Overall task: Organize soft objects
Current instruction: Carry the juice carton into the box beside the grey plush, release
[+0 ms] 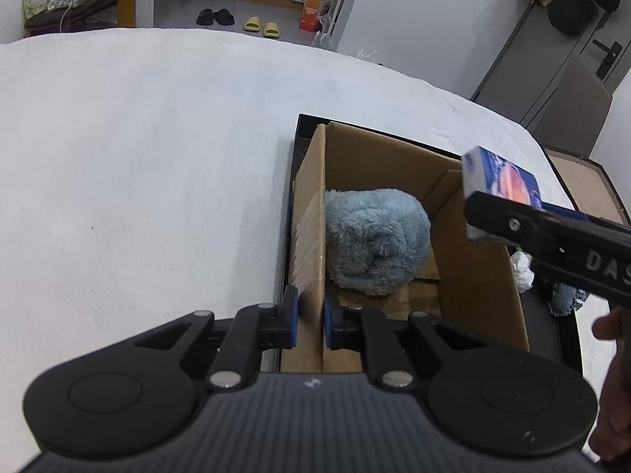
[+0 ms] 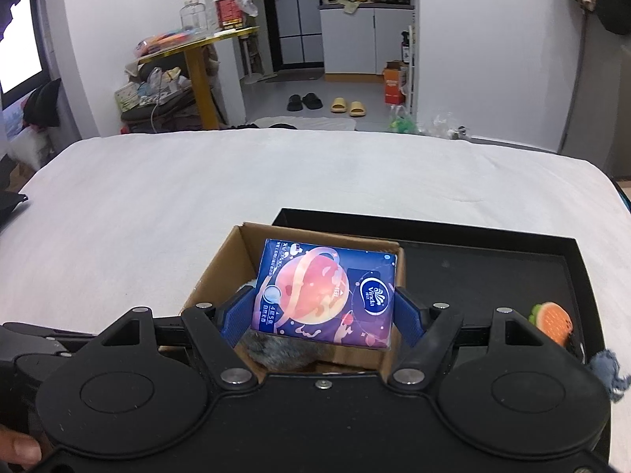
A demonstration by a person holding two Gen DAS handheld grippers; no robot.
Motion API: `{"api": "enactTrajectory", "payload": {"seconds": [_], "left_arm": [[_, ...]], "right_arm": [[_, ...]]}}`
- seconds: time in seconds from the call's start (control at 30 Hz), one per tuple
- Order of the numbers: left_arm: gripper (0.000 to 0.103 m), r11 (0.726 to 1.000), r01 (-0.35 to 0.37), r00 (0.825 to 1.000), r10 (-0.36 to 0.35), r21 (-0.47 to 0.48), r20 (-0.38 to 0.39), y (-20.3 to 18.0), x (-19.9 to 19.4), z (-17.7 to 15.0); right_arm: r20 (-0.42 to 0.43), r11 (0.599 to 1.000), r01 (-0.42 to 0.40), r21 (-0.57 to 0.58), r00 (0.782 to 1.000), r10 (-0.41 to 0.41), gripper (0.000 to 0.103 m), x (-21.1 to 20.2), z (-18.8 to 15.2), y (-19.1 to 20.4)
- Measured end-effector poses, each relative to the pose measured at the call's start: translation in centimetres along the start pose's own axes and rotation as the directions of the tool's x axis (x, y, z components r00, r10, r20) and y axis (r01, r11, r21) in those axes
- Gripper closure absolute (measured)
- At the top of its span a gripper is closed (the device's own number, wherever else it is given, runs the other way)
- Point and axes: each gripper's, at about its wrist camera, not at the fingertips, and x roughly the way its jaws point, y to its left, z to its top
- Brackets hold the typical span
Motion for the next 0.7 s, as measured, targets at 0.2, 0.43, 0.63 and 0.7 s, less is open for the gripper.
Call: {"api": "enactTrajectory", "payload": {"seconds": [0.2, 0.43, 0.63, 0.7], "left_arm": [[0.091, 1.000, 0.001, 1.000, -0.001, -0.005, -0.008, 0.1, 0.1, 0.2], [0.091, 1.000, 0.002, 1.000, -0.002, -0.012, -0.019, 0.1, 0.2, 0.4], [0.091, 1.000, -0.006, 1.000, 0.006, -0.009, -0.023, -0.1, 0.3, 0.5], [0.091, 1.000, -0.007, 1.000, 0.007, -0.009, -0.023, -0.1, 0.3, 0.5]], "right_arm": [[0.001, 1.000, -0.020, -0.013, 1.000, 0.020, 0.031, 0.8, 0.7, 0.2], [-0.012, 0.999, -0.044, -0.028, 0.999, 0.044, 0.031, 1.6, 0.8, 0.4], [-0.035, 0.998, -0.032, -0.056, 0.999, 0.030, 0.029, 2.9, 0.9, 0.4], [-0.053, 0.998, -0.024, -0.058, 0.998, 0.021, 0.027, 3.4, 0.8, 0.3]]}}
